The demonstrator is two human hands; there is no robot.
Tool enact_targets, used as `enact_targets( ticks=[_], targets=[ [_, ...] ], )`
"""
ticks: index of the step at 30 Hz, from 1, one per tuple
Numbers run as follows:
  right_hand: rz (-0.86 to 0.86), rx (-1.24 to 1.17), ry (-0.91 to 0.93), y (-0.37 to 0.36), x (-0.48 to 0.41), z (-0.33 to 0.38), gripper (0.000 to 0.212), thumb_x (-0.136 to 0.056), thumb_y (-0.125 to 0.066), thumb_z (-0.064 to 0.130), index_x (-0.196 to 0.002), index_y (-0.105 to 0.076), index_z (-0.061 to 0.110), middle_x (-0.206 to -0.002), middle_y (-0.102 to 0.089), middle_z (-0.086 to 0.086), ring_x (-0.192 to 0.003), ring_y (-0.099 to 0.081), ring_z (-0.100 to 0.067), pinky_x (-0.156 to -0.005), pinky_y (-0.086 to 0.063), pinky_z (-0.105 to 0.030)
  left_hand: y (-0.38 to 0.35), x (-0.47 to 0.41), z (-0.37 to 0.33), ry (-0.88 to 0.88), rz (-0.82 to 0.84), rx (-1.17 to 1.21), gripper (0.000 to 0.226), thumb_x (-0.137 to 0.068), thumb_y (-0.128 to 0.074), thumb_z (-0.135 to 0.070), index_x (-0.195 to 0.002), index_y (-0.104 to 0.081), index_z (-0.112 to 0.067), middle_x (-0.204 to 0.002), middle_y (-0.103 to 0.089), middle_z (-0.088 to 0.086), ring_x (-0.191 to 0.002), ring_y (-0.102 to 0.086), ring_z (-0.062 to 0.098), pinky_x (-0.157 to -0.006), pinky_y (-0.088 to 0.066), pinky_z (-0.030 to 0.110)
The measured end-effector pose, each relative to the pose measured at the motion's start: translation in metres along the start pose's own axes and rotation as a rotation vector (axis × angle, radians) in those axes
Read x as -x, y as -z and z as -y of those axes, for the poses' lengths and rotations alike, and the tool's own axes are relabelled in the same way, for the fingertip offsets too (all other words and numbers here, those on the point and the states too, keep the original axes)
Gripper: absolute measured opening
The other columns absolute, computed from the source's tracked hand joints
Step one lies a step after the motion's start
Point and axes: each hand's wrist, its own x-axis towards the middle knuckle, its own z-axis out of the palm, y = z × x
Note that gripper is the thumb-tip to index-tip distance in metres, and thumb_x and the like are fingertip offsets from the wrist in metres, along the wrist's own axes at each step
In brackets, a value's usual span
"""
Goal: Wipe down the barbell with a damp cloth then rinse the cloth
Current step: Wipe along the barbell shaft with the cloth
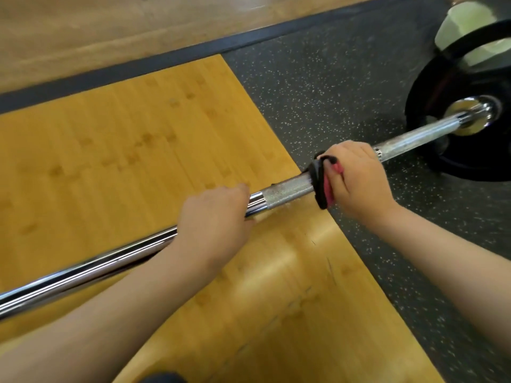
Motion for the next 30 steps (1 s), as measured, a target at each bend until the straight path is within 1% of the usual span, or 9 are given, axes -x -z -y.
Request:
enact_targets(
  ticks=[3,7,9,12,14,18,21,25,30],
  targets=[
    [-0.003,0.005,-0.149,0.009,-0.004,-0.022,0.029,-0.097,-0.033,0.025,-0.078,-0.049,0.01,-0.076,-0.043,0.003,-0.074,-0.041,-0.021,-0.071,-0.022,-0.025,0.0,-0.006,0.002,0.002,0.041,0.048,0.023,-0.087,-0.058,-0.037,-0.087,-0.038,-0.025,-0.07,-0.038,-0.004,-0.072,-0.043,0.023,-0.046,-0.02,0.028],
    [-0.041,-0.009,-0.235,-0.002,-0.004,0.007,0.027,-0.097,-0.03,0.027,-0.076,-0.043,0.018,-0.074,-0.045,0.002,-0.072,-0.044,-0.024,-0.073,-0.027,-0.034,-0.004,-0.018,0.009,-0.023,0.171,0.113,0.012,-0.083,-0.06,-0.024,-0.089,-0.049,-0.023,-0.073,-0.049,-0.005,-0.073,-0.05,0.022,-0.046,-0.026,0.026],
    [-0.062,-0.031,-0.192,-0.015,-0.002,0.043,0.03,-0.096,-0.033,0.026,-0.076,-0.052,0.015,-0.074,-0.054,-0.002,-0.073,-0.05,-0.026,-0.075,-0.031,-0.038,0.0,-0.029,0.014,-0.053,0.358,0.256,0.018,-0.082,-0.065,-0.024,-0.079,-0.048,-0.02,-0.067,-0.052,-0.003,-0.067,-0.053,0.02,-0.048,-0.031,0.025],
    [-0.102,-0.115,-0.035,-0.032,0.001,0.102,0.029,-0.091,-0.04,0.023,-0.08,-0.063,0.011,-0.077,-0.063,-0.004,-0.076,-0.057,-0.026,-0.077,-0.033,-0.039,0.018,-0.04,0.02,-0.065,0.855,0.727,0.041,-0.086,-0.063,-0.007,-0.052,-0.045,-0.019,-0.043,-0.041,-0.001,-0.037,-0.038,0.012,-0.044,-0.032,0.022],
    [-0.123,-0.144,0.023,-0.034,0.001,0.114,0.029,-0.091,-0.04,0.02,-0.082,-0.065,0.008,-0.079,-0.065,-0.005,-0.078,-0.059,-0.027,-0.079,-0.034,-0.036,0.024,-0.041,0.023,-0.06,0.959,0.824,0.053,-0.088,-0.059,-0.002,-0.039,-0.046,-0.018,-0.037,-0.039,-0.005,-0.034,-0.035,0.01,-0.047,-0.034,0.027],
    [-0.088,-0.136,0.153,-0.03,-0.001,0.094,0.031,-0.094,-0.039,0.019,-0.084,-0.066,0.006,-0.079,-0.064,-0.006,-0.077,-0.06,-0.028,-0.078,-0.04,-0.037,0.013,-0.019,0.01,0.06,0.304,0.382,0.014,-0.083,-0.065,-0.032,-0.085,-0.057,-0.022,-0.073,-0.063,-0.006,-0.069,-0.062,0.02,-0.054,-0.046,0.027],
    [-0.043,-0.124,0.073,-0.024,-0.002,0.07,0.03,-0.095,-0.038,0.021,-0.079,-0.06,0.008,-0.074,-0.06,-0.004,-0.071,-0.055,-0.027,-0.077,-0.038,-0.036,-0.01,0.004,-0.004,-0.007,-0.153,-0.005,0.029,-0.078,-0.07,-0.032,-0.088,-0.044,-0.022,-0.078,-0.059,-0.005,-0.071,-0.062,0.026,-0.043,-0.014,0.023],
    [-0.053,-0.065,-0.193,-0.007,-0.003,0.0,0.026,-0.101,-0.032,0.022,-0.077,-0.041,0.017,-0.073,-0.044,0.004,-0.07,-0.04,-0.019,-0.075,-0.029,-0.03,-0.015,0.003,-0.003,0.0,-0.222,-0.067,0.045,-0.044,-0.087,-0.015,-0.065,-0.048,-0.019,-0.047,-0.047,-0.004,-0.035,-0.044,0.022,-0.05,0.001,0.016],
    [-0.131,-0.099,-0.311,-0.008,-0.002,0.004,0.022,-0.098,-0.036,0.017,-0.077,-0.039,0.02,-0.075,-0.042,0.004,-0.074,-0.035,-0.015,-0.076,-0.024,-0.03,-0.009,-0.001,-0.009,0.009,-0.109,-0.1,0.02,-0.091,-0.053,-0.028,-0.087,-0.034,-0.024,-0.06,-0.03,-0.004,-0.055,-0.035,0.022,-0.043,-0.015,0.029]
  ],
)
